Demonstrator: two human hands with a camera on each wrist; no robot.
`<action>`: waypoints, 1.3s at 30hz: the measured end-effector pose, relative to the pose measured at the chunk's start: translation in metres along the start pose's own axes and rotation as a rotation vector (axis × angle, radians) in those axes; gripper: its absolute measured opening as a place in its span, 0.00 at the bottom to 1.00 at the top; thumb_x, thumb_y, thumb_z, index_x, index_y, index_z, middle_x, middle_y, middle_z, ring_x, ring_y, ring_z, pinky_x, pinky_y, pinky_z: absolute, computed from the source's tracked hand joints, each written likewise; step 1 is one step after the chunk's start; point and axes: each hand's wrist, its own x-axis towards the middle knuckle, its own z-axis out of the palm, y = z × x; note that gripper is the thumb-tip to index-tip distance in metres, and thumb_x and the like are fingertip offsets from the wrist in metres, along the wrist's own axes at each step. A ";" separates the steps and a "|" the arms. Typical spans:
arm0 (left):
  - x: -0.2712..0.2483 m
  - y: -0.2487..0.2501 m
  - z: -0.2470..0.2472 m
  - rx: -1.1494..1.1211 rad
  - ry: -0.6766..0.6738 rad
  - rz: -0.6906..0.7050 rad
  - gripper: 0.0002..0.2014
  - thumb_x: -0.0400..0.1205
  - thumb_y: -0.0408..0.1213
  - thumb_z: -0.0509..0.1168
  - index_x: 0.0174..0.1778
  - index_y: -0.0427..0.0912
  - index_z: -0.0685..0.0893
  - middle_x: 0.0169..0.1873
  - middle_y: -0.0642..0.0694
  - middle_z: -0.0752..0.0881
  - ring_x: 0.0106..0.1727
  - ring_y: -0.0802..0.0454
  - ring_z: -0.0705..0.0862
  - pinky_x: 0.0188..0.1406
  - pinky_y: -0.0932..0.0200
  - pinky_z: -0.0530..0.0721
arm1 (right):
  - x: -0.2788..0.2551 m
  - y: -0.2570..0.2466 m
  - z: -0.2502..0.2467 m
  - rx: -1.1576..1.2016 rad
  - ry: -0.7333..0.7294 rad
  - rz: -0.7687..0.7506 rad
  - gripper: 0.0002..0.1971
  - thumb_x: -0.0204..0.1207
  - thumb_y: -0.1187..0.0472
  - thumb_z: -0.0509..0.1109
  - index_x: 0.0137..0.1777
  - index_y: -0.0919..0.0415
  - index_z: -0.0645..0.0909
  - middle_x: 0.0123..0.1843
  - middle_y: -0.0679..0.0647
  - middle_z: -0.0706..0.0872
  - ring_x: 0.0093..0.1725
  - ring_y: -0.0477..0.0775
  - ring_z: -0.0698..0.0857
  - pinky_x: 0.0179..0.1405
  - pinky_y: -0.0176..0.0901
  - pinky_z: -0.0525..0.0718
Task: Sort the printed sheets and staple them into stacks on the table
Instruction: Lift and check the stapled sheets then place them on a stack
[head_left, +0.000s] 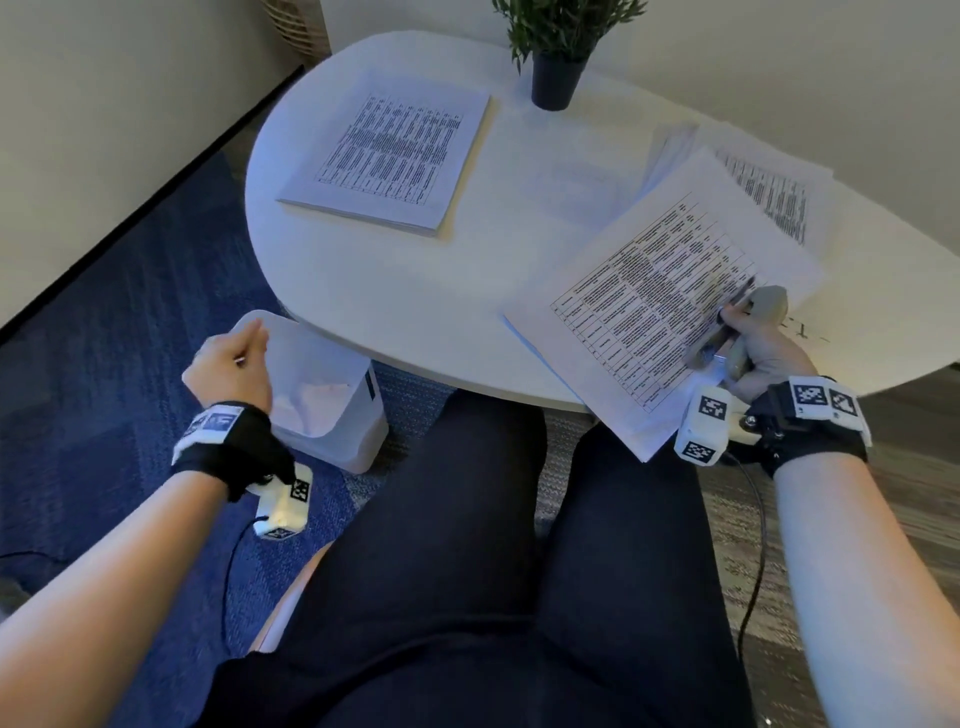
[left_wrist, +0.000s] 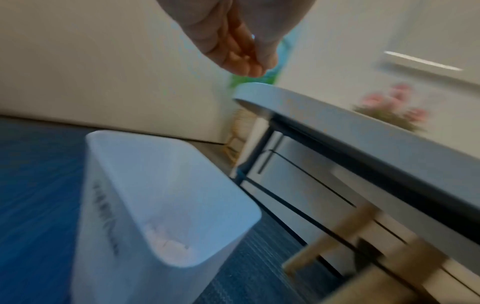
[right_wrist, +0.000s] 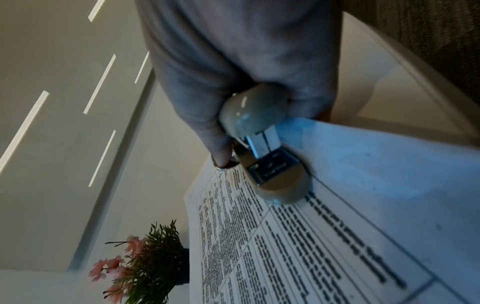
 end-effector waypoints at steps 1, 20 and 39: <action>0.002 -0.006 -0.002 -0.002 0.001 -0.107 0.14 0.83 0.40 0.63 0.62 0.41 0.87 0.52 0.34 0.88 0.57 0.38 0.85 0.65 0.55 0.76 | 0.000 0.000 0.000 0.003 0.024 -0.003 0.16 0.80 0.56 0.69 0.33 0.56 0.69 0.12 0.53 0.68 0.10 0.47 0.60 0.12 0.25 0.67; -0.026 0.164 0.019 -0.423 -0.468 0.143 0.42 0.69 0.56 0.75 0.76 0.43 0.66 0.72 0.46 0.72 0.70 0.53 0.75 0.68 0.53 0.75 | -0.076 -0.004 0.063 -0.399 -0.417 -0.537 0.05 0.75 0.63 0.74 0.48 0.59 0.81 0.39 0.54 0.84 0.34 0.50 0.84 0.27 0.39 0.85; -0.022 0.225 0.042 -0.540 -0.300 0.343 0.16 0.84 0.39 0.62 0.66 0.37 0.77 0.52 0.48 0.84 0.51 0.55 0.82 0.48 0.62 0.80 | -0.070 -0.002 0.068 -0.513 -0.394 -1.010 0.23 0.75 0.62 0.75 0.68 0.61 0.73 0.60 0.58 0.80 0.56 0.52 0.81 0.52 0.33 0.79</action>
